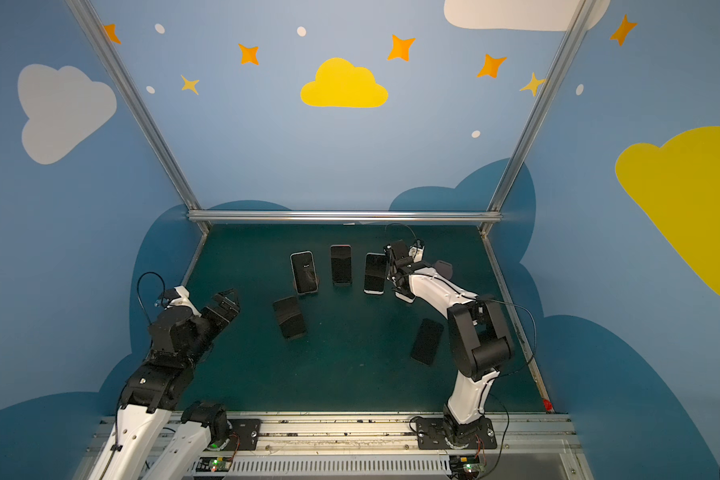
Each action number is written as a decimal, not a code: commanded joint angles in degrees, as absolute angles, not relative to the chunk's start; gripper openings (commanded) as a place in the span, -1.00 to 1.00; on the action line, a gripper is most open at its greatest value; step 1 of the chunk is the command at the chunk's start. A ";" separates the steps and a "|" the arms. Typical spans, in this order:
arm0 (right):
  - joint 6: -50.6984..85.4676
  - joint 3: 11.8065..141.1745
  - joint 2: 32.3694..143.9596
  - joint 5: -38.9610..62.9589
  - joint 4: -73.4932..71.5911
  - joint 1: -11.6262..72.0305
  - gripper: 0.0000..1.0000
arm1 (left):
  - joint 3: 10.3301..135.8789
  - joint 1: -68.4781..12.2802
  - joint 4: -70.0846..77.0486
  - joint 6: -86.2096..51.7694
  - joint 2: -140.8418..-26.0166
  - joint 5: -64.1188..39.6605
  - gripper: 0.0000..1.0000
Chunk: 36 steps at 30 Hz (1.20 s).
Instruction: Remove the phone from the phone stand
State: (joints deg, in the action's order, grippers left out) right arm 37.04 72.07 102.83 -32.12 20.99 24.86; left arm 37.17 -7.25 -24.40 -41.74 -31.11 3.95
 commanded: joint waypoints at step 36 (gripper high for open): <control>32.37 71.50 106.96 -28.39 16.28 22.94 0.52 | 37.09 -6.86 -23.74 -40.80 -31.64 3.01 0.99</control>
